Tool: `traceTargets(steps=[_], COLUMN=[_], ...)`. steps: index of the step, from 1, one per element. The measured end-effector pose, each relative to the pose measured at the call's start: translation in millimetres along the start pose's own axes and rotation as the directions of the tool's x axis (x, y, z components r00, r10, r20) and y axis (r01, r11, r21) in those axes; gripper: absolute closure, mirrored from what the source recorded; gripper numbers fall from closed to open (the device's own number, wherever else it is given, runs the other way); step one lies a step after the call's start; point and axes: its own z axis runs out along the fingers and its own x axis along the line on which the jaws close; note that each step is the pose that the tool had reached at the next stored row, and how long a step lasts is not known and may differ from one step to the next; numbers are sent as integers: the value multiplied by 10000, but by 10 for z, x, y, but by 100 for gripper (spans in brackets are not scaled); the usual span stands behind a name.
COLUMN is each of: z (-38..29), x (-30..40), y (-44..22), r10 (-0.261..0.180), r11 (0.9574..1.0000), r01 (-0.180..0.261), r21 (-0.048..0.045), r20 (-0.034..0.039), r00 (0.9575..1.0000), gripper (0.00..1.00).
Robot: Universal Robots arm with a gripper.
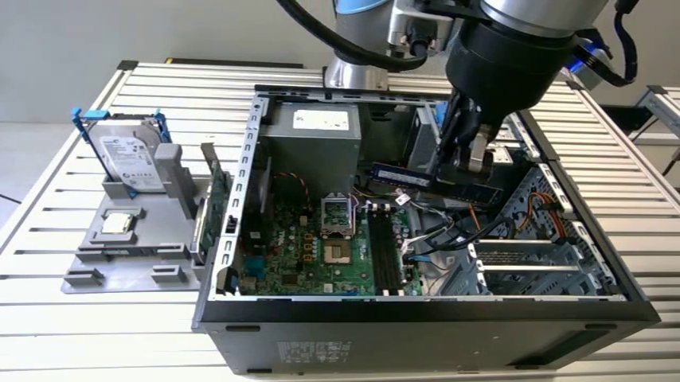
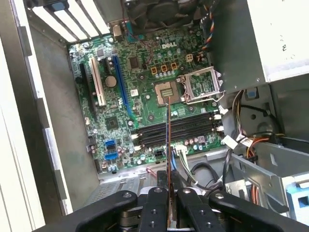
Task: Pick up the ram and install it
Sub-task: 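Insert the ram into the slot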
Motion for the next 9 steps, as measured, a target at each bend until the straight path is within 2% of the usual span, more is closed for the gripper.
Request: traceTargets(steps=[5, 9], z=[0, 0], x=[0, 0], y=[0, 0], r10=[593, 1082], r11=[9982, 9941], r01=[-593, -1082], r21=[1, 0], r20=[28, 52], r00=[9982, 9941], gripper=[100, 100])
